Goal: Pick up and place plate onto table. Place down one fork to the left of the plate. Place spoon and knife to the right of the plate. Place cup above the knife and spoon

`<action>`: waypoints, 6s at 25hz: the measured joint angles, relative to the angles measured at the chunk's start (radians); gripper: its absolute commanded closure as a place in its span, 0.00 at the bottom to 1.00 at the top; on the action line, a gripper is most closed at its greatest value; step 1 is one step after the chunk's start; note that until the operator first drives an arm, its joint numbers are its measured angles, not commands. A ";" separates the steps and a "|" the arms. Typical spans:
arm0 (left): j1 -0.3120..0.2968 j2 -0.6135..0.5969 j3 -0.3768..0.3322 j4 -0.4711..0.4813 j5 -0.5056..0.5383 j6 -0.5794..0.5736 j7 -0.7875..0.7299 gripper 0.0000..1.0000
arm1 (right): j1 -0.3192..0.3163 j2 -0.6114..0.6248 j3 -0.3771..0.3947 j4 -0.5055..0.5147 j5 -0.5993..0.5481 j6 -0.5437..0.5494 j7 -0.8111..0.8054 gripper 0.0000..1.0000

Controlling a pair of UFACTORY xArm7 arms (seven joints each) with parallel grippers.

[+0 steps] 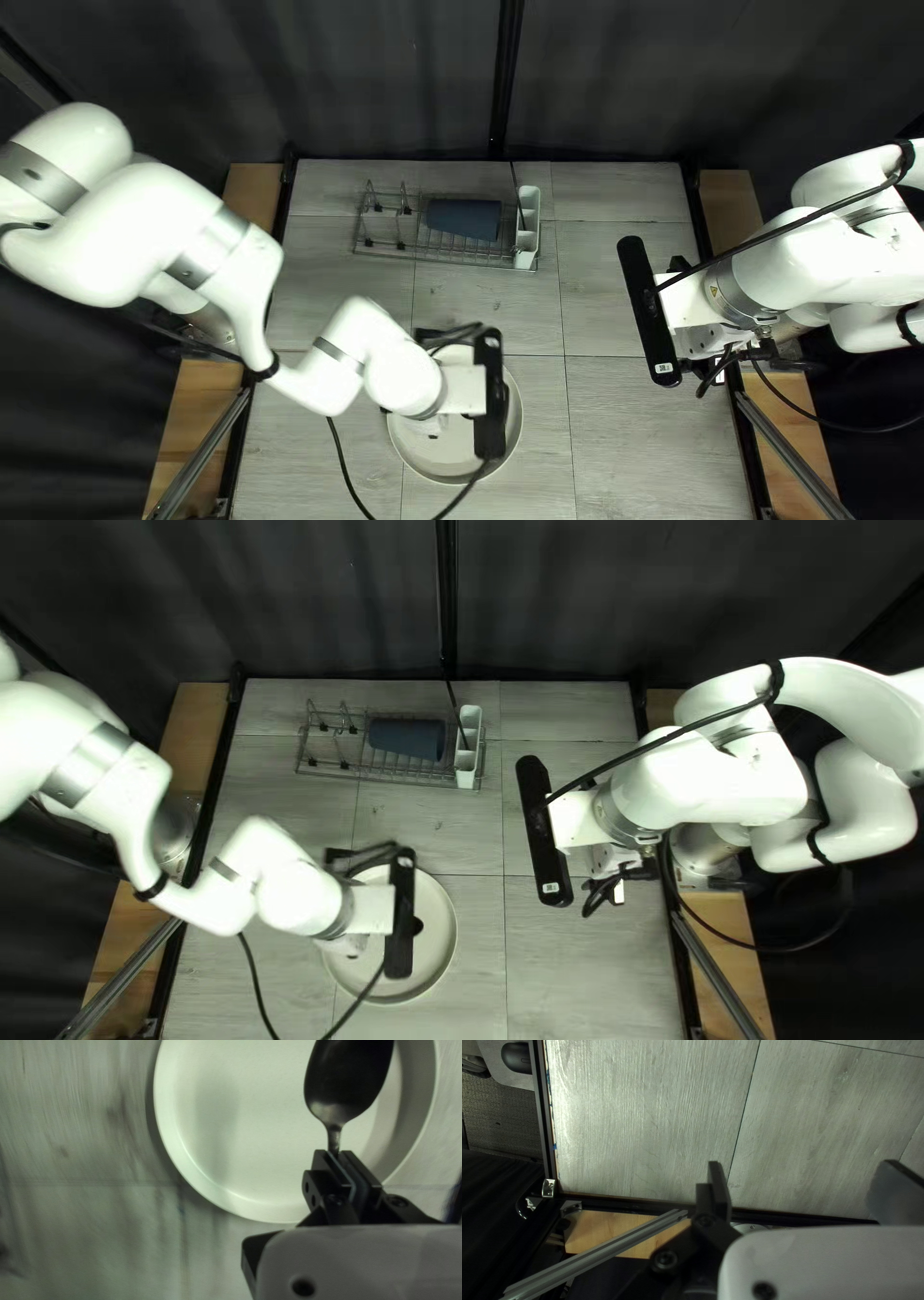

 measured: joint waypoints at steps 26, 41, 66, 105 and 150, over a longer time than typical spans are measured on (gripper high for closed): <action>0.012 -0.030 0.002 0.000 0.167 -0.119 -0.883 1.00 | 0.000 0.000 0.000 0.000 0.000 0.000 0.000 0.00; -0.001 0.076 0.031 0.116 0.215 -0.002 -1.419 1.00 | 0.000 0.000 0.000 0.000 0.000 0.000 0.000 0.00; -0.024 0.397 0.065 0.380 0.223 0.050 -1.493 1.00 | 0.000 0.000 0.000 0.000 0.000 0.000 0.000 0.00; -0.025 0.804 0.109 0.853 0.246 0.149 -1.358 1.00 | 0.000 0.000 0.000 0.000 0.000 0.000 0.000 0.00; 0.094 -0.171 0.089 0.022 0.061 0.312 -0.836 0.00 | 0.000 0.000 0.000 0.000 0.000 0.000 0.000 0.00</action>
